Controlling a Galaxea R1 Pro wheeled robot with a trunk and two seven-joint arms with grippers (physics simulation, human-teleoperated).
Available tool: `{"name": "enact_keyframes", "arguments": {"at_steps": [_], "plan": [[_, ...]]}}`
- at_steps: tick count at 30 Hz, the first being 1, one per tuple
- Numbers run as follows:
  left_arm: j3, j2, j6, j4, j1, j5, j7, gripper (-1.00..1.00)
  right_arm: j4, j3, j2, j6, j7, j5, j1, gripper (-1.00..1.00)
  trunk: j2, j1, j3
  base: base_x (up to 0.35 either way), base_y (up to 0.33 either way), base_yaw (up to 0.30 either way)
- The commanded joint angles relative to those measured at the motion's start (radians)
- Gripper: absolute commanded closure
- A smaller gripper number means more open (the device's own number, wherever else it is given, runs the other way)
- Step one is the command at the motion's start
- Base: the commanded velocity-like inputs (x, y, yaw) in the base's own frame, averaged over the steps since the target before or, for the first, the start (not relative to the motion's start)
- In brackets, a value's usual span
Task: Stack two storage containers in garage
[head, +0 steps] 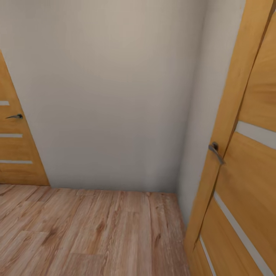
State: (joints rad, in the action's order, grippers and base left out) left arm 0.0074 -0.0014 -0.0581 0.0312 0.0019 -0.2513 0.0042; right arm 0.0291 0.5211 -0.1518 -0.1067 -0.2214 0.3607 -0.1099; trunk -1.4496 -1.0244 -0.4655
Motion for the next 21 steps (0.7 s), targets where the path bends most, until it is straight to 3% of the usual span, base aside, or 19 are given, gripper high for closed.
{"name": "enact_keyframes", "arguments": {"at_steps": [1, 17, 21], "plan": [[0.001, 0.000, -0.002, 0.001, 0.000, -0.005, 0.000, -1.00, 0.003, 0.008, 0.000, -0.005, -0.006, 0.011, -0.001, -1.00, 0.000, -0.001, -0.001, 0.321, 0.000, 0.000], [0.006, 0.000, -0.003, 0.001, 0.000, -0.005, 0.000, -1.00, 0.003, 0.007, 0.000, -0.002, -0.006, 0.012, -0.002, -1.00, 0.000, -0.001, -0.001, 0.307, 0.000, 0.001], [0.006, 0.000, -0.003, 0.001, 0.000, -0.005, 0.000, -1.00, 0.003, 0.007, -0.001, -0.004, -0.003, 0.012, -0.001, -1.00, 0.000, -0.001, -0.001, 0.288, 0.000, 0.208]]}}
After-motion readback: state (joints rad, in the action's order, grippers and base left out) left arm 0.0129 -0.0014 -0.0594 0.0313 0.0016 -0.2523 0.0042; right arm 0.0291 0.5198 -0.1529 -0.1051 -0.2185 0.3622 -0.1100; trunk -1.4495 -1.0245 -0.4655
